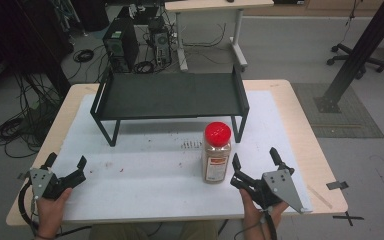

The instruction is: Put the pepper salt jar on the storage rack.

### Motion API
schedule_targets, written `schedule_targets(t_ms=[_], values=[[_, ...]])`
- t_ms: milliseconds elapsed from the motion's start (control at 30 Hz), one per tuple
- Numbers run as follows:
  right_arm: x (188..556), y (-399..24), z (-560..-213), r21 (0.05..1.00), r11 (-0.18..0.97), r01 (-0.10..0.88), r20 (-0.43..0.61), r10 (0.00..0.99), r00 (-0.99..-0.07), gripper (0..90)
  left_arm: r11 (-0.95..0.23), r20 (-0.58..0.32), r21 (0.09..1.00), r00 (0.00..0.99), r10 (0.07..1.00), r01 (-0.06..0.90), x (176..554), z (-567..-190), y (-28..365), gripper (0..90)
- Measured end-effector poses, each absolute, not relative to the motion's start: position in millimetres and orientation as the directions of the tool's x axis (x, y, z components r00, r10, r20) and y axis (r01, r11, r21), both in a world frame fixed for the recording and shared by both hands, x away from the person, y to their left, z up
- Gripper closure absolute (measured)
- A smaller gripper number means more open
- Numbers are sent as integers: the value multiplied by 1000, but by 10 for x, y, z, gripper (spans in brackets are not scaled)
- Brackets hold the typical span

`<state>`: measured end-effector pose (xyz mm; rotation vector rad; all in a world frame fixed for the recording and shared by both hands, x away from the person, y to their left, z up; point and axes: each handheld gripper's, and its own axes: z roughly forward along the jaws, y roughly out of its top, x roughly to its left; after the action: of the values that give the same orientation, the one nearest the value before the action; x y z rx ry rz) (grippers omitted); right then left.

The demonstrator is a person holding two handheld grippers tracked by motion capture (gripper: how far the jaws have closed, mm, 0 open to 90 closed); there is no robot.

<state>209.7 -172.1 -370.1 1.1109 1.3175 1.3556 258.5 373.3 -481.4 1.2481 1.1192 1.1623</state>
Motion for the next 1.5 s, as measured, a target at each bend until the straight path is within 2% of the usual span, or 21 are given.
schedule_targets(t_ms=[433, 800, 1500], values=[[2053, -1420, -3697, 1000, -21, 0, 21, 978, -209, 26, -14, 16, 1000, 92, 996, -23, 2584, -4815, 3731, 27], [2074, -1200, -3746, 1000, 15, 21, -10, 979, -204, 26, -16, 18, 1000, 92, 996, -25, 2582, -4816, 3730, 29], [2138, -994, -3891, 998, 13, 68, 0, 982, -188, 25, -17, 20, 999, 92, 996, -30, 2580, -4817, 3729, 30]])
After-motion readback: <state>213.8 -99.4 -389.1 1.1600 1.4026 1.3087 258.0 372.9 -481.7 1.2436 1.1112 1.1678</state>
